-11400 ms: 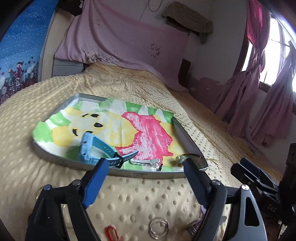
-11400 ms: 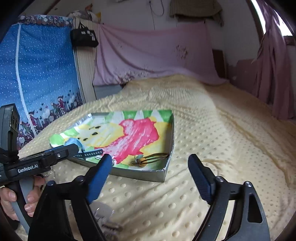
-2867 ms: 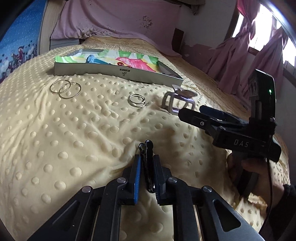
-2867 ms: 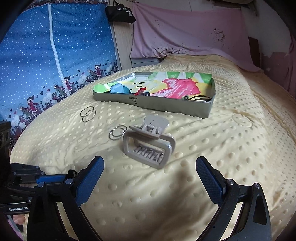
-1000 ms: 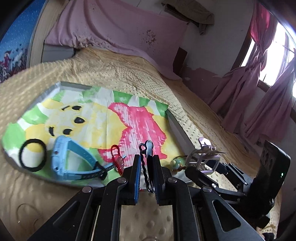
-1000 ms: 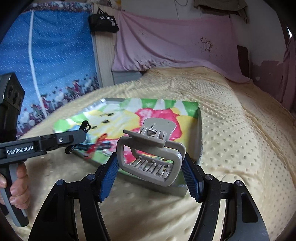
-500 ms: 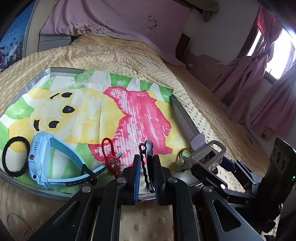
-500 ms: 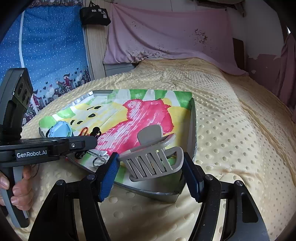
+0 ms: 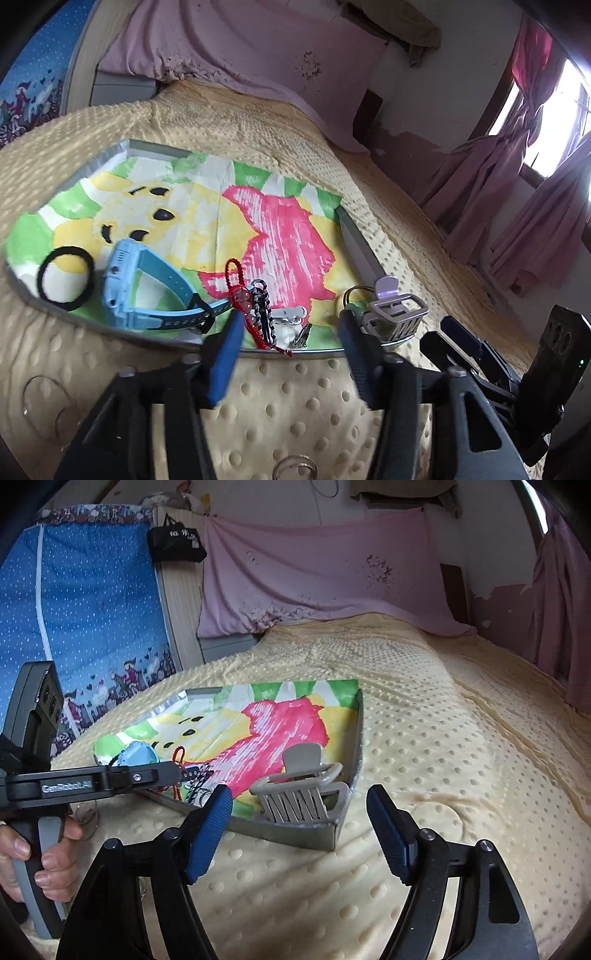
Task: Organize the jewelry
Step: 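Carry the pin and claw clip into the tray and open both tools, then move both open tools back toward the silver rings on the blanket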
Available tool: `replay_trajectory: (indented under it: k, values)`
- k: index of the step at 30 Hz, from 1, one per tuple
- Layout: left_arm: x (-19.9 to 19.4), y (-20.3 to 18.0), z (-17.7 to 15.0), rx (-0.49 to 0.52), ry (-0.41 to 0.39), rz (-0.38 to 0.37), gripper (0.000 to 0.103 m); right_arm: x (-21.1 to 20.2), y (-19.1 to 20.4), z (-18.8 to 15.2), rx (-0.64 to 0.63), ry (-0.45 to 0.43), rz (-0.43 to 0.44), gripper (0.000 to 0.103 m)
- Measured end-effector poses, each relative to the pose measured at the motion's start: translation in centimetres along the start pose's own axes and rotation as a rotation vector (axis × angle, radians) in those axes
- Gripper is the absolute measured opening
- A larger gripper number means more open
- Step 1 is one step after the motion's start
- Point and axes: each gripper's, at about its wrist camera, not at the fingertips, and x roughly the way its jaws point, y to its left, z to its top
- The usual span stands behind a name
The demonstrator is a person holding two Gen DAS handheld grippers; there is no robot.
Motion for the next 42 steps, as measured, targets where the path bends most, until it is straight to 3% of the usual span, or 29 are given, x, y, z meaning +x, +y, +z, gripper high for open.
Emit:
replay_trajectory:
  k: [2, 4, 8, 11, 15, 19, 27, 36, 42]
  values:
    - [-1.5, -0.2, -0.3, 0.007, -0.036, 0.006, 0.063, -0.9, 0.0, -0.1, 0.009, -0.013, -0.008, 0.071]
    - [-2.9, -0.3, -0.6, 0.02, -0.063, 0.025, 0.07, -2.1, 0.1, -0.2, 0.016, -0.03, -0.018, 0.078]
    - [-5.7, -0.6, -1.5, 0.051, -0.132, 0.08, 0.091, -4.5, 0.6, -0.6, 0.033, -0.059, -0.026, 0.083]
    - [-8.0, -0.7, -2.2, 0.067, -0.176, 0.116, 0.095, -6.2, 1.3, -0.9, 0.043, -0.079, -0.026, 0.094]
    - [-10.8, -0.7, -2.9, 0.096, -0.23, 0.167, 0.101, -8.7, 2.2, -1.2, 0.059, -0.114, -0.021, 0.095]
    - [-14.2, -0.4, -4.0, 0.147, -0.301, 0.222, 0.102, -11.4, 3.4, -1.5, 0.083, -0.161, -0.027, 0.101]
    - [-18.3, 0.9, -5.6, 0.18, -0.368, 0.275, 0.103, -15.5, 6.6, -2.7, 0.106, -0.251, -0.051, 0.101]
    - [-19.7, 3.9, -6.4, 0.192, -0.363, 0.309, 0.103, -16.6, 10.4, -4.2, 0.079, -0.266, -0.07, 0.102]
    - [-19.3, 7.0, -6.6, 0.146, -0.332, 0.316, 0.103, -15.9, 12.2, -4.9, 0.089, -0.258, -0.094, 0.102]
